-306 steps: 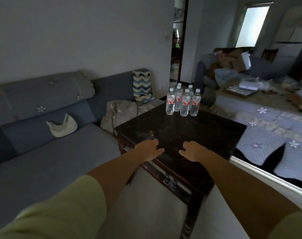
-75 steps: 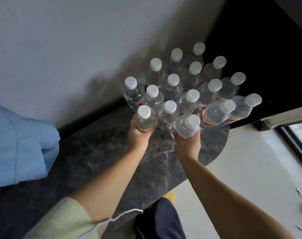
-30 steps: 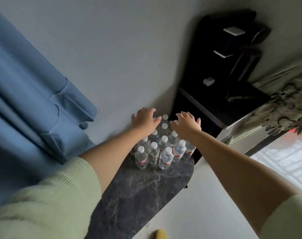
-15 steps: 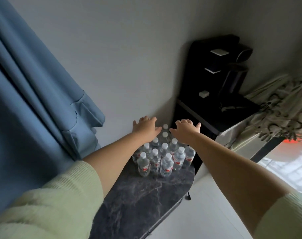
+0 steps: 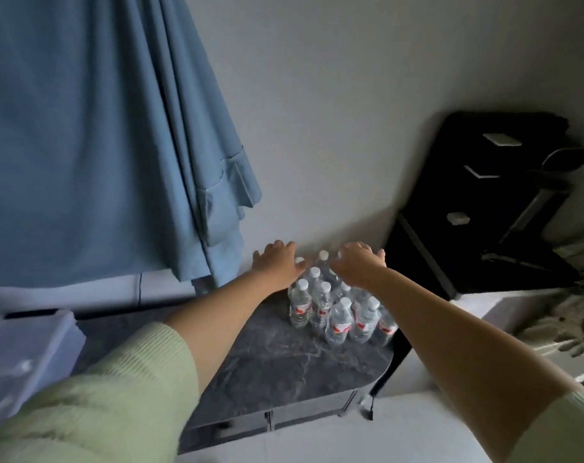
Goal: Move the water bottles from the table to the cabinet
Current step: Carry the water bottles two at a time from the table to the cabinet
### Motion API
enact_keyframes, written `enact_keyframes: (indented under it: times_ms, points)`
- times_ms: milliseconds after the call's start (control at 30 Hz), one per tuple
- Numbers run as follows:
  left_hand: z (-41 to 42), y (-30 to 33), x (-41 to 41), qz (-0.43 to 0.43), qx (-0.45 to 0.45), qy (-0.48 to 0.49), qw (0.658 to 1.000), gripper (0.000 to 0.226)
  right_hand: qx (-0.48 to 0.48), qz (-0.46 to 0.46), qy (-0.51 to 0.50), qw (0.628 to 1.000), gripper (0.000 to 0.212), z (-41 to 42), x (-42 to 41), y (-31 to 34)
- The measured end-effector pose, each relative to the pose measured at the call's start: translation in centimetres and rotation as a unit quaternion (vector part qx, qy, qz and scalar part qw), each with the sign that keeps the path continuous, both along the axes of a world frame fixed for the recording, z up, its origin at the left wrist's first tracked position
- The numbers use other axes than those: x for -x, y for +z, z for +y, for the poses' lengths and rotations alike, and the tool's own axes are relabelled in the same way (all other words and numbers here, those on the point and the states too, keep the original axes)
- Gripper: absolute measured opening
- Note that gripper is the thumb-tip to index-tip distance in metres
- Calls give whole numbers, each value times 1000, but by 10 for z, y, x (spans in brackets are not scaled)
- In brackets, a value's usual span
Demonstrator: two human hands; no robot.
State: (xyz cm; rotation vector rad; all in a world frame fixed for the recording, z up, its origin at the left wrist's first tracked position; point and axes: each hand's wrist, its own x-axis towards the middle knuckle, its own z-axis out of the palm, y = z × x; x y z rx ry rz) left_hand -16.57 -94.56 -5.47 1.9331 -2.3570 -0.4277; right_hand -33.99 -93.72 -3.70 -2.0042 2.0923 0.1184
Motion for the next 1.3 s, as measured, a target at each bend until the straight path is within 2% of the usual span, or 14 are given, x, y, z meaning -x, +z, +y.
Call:
enact_keyframes:
  times_ms: [133, 233, 367, 500, 600, 733, 867, 1033, 1100, 1233, 1300]
  points:
    - [49, -2, -37, -19, -7, 63, 998, 50, -18, 15, 82, 996, 51, 15, -36, -10]
    - [85, 7, -86, -25, -17, 146, 989, 46, -16, -5, 159, 987, 54, 26, -85, -11]
    - [139, 17, -154, -8, -10, 257, 966, 46, -19, -16, 272, 962, 54, 57, -161, -4]
    - [205, 20, -198, -19, 2, 318, 948, 49, -24, 2, 337, 941, 53, 90, -227, -1]
    - [282, 16, -241, -32, 10, 391, 920, 53, -23, -16, 402, 915, 54, 143, -285, -1]
    - [393, 19, -287, -8, 1, 486, 874, 50, -30, -18, 490, 871, 60, 225, -353, -8]
    - [519, 21, -321, -18, -7, 570, 821, 48, -59, -36, 565, 822, 58, 338, -405, -12]
    - [662, 30, -334, -40, -8, 643, 765, 52, -38, -28, 653, 756, 55, 462, -462, -15]
    - [728, 32, -337, -43, -14, 678, 734, 52, -42, -23, 685, 727, 52, 524, -482, -9]
    - [834, 41, -340, -43, -15, 744, 667, 51, -47, -15, 735, 676, 57, 629, -514, 2]
    - [883, 46, -337, -40, -13, 775, 630, 51, -40, -9, 770, 637, 58, 681, -525, 6]
